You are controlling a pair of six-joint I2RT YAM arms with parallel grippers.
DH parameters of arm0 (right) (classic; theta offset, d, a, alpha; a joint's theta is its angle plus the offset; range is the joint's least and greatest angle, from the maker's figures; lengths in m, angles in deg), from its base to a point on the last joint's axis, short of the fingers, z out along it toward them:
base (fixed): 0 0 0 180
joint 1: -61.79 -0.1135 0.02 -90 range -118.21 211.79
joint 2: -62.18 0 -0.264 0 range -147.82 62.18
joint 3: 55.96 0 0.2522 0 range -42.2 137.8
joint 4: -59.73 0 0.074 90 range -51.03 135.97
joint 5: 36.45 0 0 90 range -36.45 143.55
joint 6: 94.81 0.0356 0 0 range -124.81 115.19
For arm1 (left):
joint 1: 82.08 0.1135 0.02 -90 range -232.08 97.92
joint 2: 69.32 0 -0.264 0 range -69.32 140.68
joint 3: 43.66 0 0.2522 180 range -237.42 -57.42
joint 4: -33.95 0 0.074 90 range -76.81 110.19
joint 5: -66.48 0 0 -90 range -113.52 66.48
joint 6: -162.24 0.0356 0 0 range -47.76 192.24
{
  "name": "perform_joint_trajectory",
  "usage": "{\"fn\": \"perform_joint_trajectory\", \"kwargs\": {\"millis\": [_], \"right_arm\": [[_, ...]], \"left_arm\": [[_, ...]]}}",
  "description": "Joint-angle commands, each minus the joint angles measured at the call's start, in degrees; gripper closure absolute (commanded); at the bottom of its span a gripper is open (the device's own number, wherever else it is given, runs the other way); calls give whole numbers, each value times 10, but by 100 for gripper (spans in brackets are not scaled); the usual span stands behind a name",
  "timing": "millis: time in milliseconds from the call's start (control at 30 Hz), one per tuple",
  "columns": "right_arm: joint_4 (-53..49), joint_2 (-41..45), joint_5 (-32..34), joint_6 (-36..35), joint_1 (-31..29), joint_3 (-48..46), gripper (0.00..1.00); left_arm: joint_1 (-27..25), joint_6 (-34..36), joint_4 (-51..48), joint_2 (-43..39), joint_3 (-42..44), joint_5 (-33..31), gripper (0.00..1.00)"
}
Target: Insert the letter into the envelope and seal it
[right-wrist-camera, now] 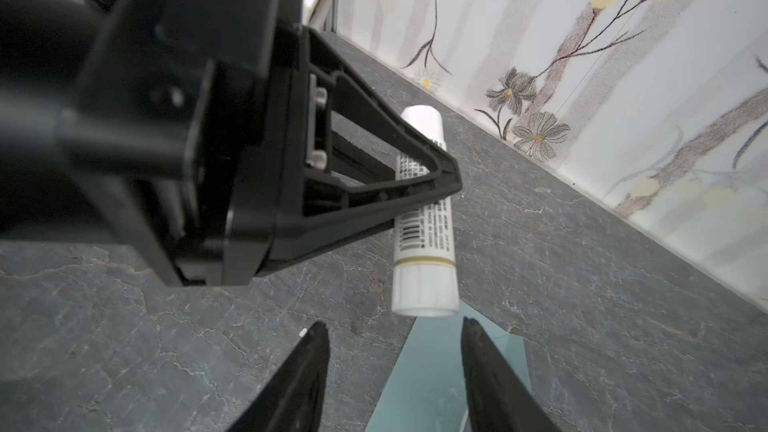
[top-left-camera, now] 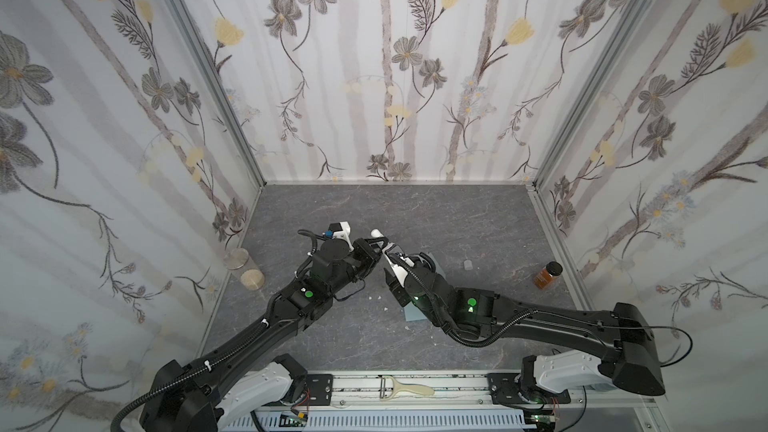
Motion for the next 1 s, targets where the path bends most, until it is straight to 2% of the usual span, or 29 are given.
{"fn": "perform_joint_trajectory", "kwargs": {"millis": [0, 200, 400, 567, 867, 900, 967], "right_arm": [[0, -17, 45, -51, -4, 13, 56], [2, -32, 39, -60, -5, 25, 74], [17, -30, -7, -40, -3, 27, 82], [36, -13, -84, 10, 12, 27, 82], [93, 29, -245, 121, 75, -1, 80], [97, 32, -254, 128, 80, -5, 77], [94, 35, -242, 121, 82, -9, 65]], "left_arm": [[1, 7, 3, 1, -8, 17, 100], [1, 8, 2, -2, -10, 21, 100], [1, 7, 3, -4, -9, 27, 100], [1, 5, 7, -13, -3, 26, 100], [0, -8, 21, -31, 16, 20, 100], [0, -8, 22, -33, 17, 17, 100], [-1, -6, 22, -37, 18, 12, 100]]}}
